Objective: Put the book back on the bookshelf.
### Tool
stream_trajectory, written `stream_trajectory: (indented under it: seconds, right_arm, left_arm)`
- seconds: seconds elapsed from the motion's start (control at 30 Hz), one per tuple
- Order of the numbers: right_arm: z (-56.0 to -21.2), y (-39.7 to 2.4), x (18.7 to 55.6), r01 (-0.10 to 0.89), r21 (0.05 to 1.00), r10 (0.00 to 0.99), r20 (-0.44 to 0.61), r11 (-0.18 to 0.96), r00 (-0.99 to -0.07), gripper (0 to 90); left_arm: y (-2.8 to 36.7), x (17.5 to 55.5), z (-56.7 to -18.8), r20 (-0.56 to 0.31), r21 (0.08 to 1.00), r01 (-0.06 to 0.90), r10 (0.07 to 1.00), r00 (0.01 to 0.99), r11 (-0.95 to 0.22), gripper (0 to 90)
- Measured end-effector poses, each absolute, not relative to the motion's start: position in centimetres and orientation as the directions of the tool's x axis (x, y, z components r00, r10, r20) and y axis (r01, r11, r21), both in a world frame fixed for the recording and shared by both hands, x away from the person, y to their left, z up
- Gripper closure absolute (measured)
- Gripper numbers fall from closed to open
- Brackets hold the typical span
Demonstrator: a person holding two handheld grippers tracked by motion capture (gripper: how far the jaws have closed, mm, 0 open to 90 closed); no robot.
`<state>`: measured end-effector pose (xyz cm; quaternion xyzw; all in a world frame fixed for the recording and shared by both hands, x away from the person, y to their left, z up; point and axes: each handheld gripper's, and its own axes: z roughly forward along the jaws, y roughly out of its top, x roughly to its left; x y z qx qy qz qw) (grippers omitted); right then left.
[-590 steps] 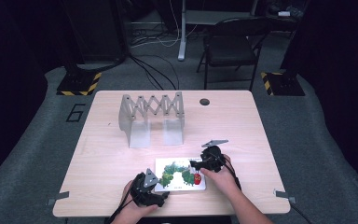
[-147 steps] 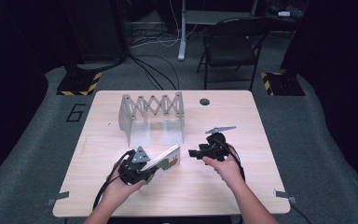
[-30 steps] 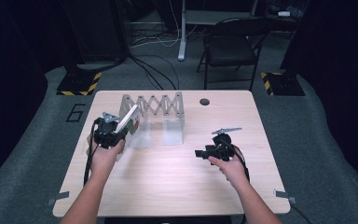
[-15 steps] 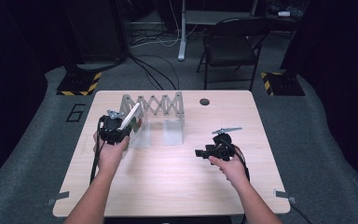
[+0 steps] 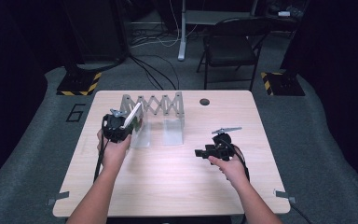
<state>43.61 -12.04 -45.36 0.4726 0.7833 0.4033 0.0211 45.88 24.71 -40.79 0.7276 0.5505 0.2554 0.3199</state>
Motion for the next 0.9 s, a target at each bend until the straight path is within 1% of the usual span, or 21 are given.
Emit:
stream_trajectory:
  seconds: [0.7,0.9]
  right_arm:
    - [-45.39,-12.23,43.72,0.712,0.664,0.757,0.34,0.227,-0.558,37.6]
    - [-45.32,-12.13,43.68,0.723,0.654,0.757,0.351,0.222,-0.551,37.6]
  left_arm:
    - [24.41,46.67,-41.74,0.028,0.735,0.651,0.968,0.249,-0.189,75.9]
    - [24.27,46.79,-41.86,0.03,0.727,0.659,0.968,0.248,-0.191,75.9]
